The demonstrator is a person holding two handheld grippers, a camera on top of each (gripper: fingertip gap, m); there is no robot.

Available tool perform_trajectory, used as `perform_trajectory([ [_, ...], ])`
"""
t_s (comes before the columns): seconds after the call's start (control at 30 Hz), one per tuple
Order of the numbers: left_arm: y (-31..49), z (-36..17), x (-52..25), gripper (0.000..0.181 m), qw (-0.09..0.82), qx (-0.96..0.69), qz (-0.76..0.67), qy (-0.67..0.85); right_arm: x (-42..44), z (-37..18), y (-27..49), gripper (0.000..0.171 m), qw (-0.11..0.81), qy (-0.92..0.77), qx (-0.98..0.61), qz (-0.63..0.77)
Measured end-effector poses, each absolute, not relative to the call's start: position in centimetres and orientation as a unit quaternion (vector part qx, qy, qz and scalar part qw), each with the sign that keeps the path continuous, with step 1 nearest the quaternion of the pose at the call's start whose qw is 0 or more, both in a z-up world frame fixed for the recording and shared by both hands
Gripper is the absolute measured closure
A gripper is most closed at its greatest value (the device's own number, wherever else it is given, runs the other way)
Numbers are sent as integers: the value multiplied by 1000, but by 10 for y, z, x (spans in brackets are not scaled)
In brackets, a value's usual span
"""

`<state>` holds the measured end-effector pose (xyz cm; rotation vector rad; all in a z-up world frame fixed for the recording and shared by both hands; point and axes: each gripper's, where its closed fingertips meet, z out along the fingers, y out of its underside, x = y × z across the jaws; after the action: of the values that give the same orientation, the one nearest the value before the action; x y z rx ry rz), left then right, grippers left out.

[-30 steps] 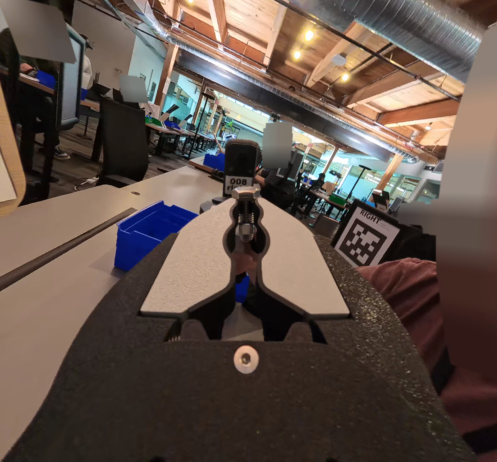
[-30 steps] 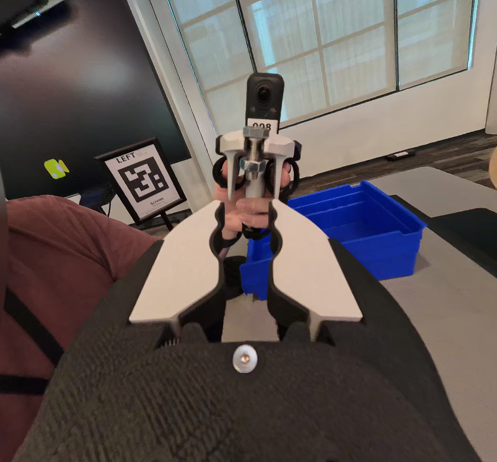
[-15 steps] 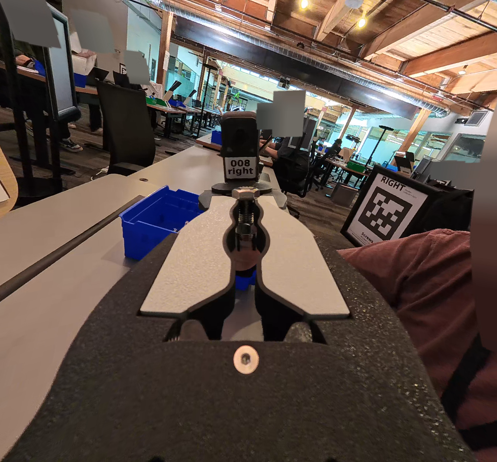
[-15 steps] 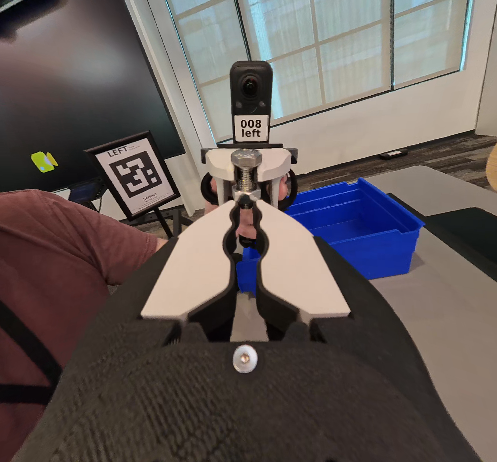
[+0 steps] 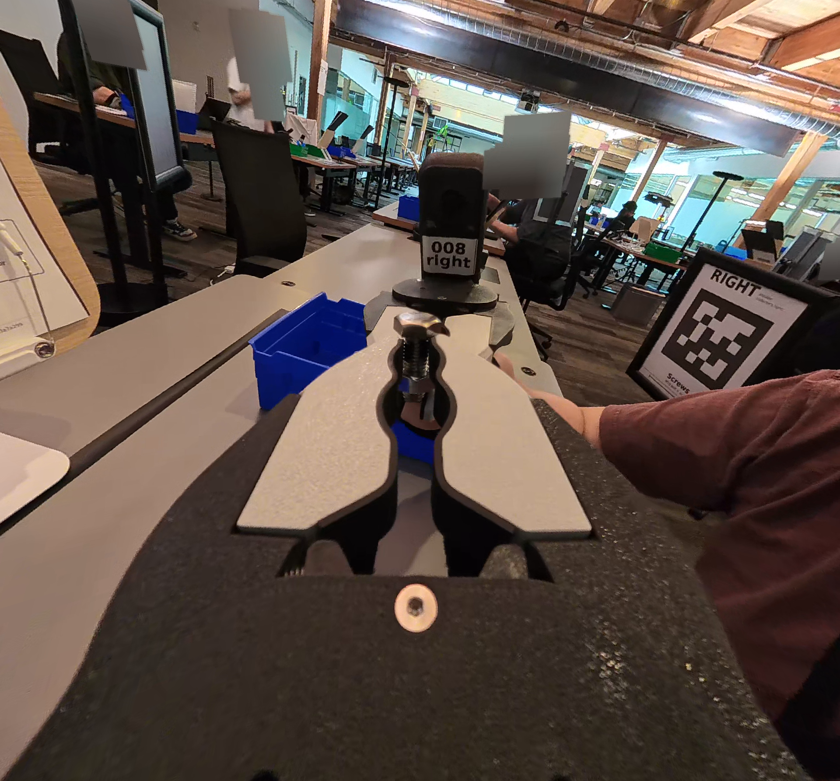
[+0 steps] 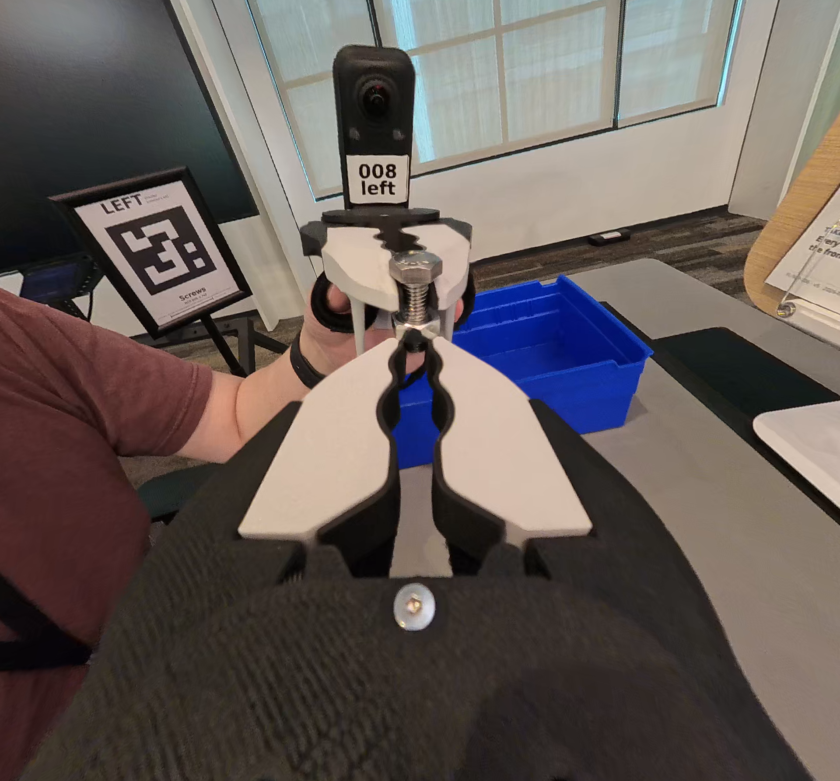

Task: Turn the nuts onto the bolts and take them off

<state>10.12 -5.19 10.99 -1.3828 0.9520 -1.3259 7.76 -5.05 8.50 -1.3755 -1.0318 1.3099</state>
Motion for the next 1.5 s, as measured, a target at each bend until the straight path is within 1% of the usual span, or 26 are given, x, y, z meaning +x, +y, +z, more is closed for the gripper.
perform_trajectory([
  [0.13,-51,107,102,172,484,-569,-533,396,79,84,-50,161,465,-430,-565,528],
  [0.2,-52,110,102,172,484,-563,-546,389,80,86,-51,142,467,-433,-564,525],
  [0.23,-52,112,101,172,486,-559,-550,385,81,87,-51,137,467,-433,-563,527],
  [0.27,-52,112,101,172,485,-557,-552,387,81,89,-52,136,466,-431,-559,533],
  [0.4,-55,110,104,172,483,-557,-547,397,79,92,-52,136,466,-413,-558,549],
  [0.43,-56,109,106,172,479,-557,-547,400,78,92,-52,140,466,-411,-557,551],
  [0.47,-57,108,107,172,478,-558,-547,402,79,93,-53,151,467,-413,-553,554],
  [0.63,-56,104,108,171,472,-567,-538,407,81,89,-51,152,487,-436,-558,512],
  [0.67,-56,104,108,169,472,-568,-536,409,82,87,-48,152,499,-442,-563,489],
  [0.73,-55,105,105,159,468,-578,-529,408,89,83,-38,152,530,-461,-575,419],
  [0.87,-44,100,90,141,462,-630,-487,390,110,82,-18,152,613,-518,-564,194],
  [1.0,-47,87,88,139,417,-680,-463,387,120,77,-19,152,646,-604,-463,-62],
  [1.07,-49,84,91,138,408,-690,-462,380,118,77,-22,152,654,-617,-414,-141],
  [1.2,-61,76,101,131,362,-703,-482,377,106,70,-30,152,657,-638,-353,-191],
  [1.33,-54,63,107,130,381,-724,-426,387,104,62,-25,152,645,-642,-352,-219],
  [1.5,-49,52,115,137,393,-734,-391,393,103,57,-21,152,632,-644,-359,-236],
])
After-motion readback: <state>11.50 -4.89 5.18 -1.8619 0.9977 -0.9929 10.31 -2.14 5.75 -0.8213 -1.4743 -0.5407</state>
